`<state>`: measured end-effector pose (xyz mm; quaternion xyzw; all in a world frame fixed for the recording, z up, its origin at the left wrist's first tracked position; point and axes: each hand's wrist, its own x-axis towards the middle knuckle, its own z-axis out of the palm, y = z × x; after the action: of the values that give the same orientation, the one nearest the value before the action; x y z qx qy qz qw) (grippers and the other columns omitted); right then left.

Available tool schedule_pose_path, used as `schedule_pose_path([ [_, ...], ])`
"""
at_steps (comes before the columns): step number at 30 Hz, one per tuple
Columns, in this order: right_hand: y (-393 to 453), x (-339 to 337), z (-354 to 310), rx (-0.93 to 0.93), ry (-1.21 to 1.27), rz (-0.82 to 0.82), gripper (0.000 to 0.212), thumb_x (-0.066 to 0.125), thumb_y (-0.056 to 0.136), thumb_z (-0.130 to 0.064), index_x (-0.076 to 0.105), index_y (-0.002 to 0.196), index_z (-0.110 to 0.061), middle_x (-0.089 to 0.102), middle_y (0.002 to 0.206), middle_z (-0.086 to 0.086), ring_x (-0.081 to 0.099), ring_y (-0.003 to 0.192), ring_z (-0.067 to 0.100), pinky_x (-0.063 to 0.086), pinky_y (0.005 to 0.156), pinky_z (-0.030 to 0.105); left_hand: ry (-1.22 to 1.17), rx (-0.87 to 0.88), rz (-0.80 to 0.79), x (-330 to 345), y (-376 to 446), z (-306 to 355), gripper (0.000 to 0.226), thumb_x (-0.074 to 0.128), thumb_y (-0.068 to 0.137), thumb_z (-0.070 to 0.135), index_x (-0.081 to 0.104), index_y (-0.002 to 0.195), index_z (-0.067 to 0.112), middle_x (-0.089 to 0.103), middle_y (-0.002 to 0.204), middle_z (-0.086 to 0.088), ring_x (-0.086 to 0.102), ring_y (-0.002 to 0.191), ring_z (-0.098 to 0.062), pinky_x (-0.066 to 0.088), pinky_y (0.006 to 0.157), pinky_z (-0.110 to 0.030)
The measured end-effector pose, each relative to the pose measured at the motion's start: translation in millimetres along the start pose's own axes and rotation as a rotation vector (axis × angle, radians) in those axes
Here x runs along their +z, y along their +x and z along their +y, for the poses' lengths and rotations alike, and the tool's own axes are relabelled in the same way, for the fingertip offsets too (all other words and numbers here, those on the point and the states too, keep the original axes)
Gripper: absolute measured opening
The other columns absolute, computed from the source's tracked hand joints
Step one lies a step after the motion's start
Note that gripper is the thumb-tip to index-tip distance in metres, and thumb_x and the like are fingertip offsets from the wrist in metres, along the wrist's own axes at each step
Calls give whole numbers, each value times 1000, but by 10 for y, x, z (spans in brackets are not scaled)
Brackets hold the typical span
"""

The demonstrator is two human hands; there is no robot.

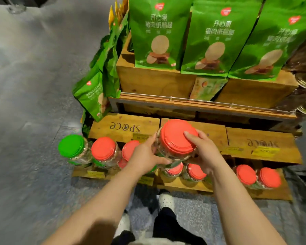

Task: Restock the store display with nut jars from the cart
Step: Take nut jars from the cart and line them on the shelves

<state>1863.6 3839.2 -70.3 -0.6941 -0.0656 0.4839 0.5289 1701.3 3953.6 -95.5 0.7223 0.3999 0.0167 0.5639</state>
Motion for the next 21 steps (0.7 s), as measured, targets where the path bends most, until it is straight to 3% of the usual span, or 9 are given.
schedule_pose_path([
  [3,326,-124,123,83,3,-52,78,84,66,-41,55,137,-28,68,124,11,69,102,29,57,59,35,-19,-57,47,217,195,-213,111,95,65,11,35,155,37,61,133,19,52,129,-3,40,109,-24],
  [6,641,-218,255,150,-15,-117,71,86,66,-33,61,131,-23,70,120,16,70,91,28,55,54,31,-117,-147,94,425,346,-432,107,91,68,1,34,149,43,54,125,29,48,127,2,37,106,-20],
  [10,1054,-287,481,242,-28,-168,69,87,66,-24,61,130,-19,69,122,16,72,94,32,59,57,35,-187,-260,138,721,589,-827,91,88,68,-4,44,129,48,63,117,25,58,124,-8,46,110,-33],
  [14,1395,-330,747,328,-12,-195,65,86,66,-17,63,127,-14,69,121,13,73,100,34,63,60,41,-153,-284,191,917,729,-1085,57,84,78,9,59,125,30,71,106,15,67,102,0,54,88,-20],
  [16,1538,-359,889,357,-9,-203,68,87,66,-16,62,128,-13,70,122,11,73,103,36,64,67,47,-71,-263,214,986,784,-1153,43,77,81,5,62,116,26,69,94,15,66,89,-1,50,73,-16],
  [18,1677,-380,1016,373,-3,-212,68,86,66,-13,61,129,-12,71,121,9,72,104,36,64,66,45,-84,-336,230,1070,853,-1230,50,74,76,1,57,107,37,66,87,18,68,88,-10,54,70,-25],
  [21,1830,-396,1170,383,-9,-233,65,84,66,-9,61,127,-13,72,120,9,71,106,33,63,71,47,-183,-427,262,1198,887,-1356,48,69,78,24,48,115,46,70,96,17,73,95,-15,61,80,-44],
])
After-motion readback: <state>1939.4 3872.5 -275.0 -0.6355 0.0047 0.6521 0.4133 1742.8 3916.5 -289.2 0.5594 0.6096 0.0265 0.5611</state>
